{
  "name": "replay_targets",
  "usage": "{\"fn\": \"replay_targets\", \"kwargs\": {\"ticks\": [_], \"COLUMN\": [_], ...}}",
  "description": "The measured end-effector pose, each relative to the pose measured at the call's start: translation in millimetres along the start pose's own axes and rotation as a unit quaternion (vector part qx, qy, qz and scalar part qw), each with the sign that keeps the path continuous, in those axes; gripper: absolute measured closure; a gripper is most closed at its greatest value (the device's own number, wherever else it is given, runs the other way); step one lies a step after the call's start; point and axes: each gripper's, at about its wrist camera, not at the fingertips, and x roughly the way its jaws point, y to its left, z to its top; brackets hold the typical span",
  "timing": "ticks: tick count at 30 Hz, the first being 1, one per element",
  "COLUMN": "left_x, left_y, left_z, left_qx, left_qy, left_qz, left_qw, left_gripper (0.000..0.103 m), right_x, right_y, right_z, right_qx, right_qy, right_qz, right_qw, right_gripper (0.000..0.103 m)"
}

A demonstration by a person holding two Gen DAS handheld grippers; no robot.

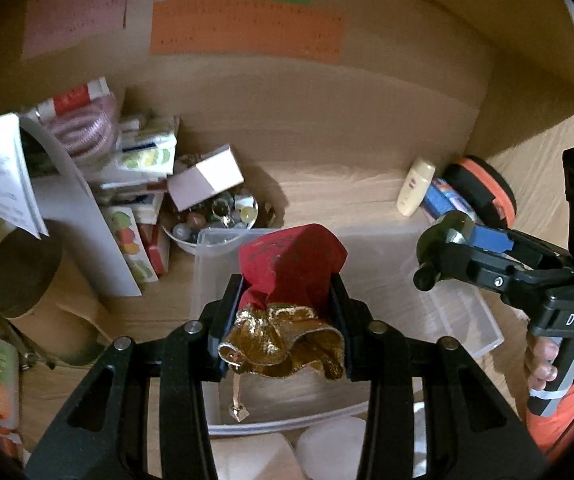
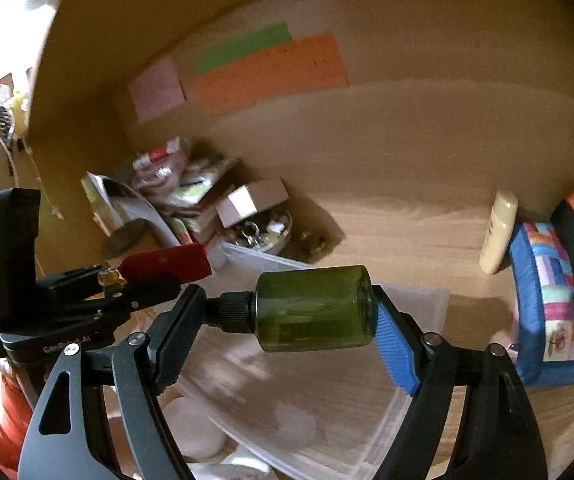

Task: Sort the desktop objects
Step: 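Carry the red pouch and green bottle over the clear box with both tools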

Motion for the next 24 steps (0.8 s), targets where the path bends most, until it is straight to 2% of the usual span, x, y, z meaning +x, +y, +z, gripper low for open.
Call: {"fn": "replay_targets", "kwargs": {"ticks": [9,19,24], "left_x": [33,61,62], "left_y": [2,0,-3], "left_z": [-5,-14,-17], "left_qx": [0.007,0.014,0.024], "left_qy": [0.044,0.088,0.093], "left_qz": [0.006,0.019,0.026], "left_qw": [0.9990,0.9959,0.9950], "left_gripper": [0.063,0.063,0.062], "right_x": [29,46,54], "right_y": [-11,4,9], "right_z": [-11,-25,-32], "right_qx": [-0.008,-0.074,-0.090], "right_qy": [0.050,0.079,0.095], "right_qz": [-0.015,-0.053,-0.066], "right_qw": [0.999,0.993,0.989], "right_gripper": [0.025,0.025,0.025]}}
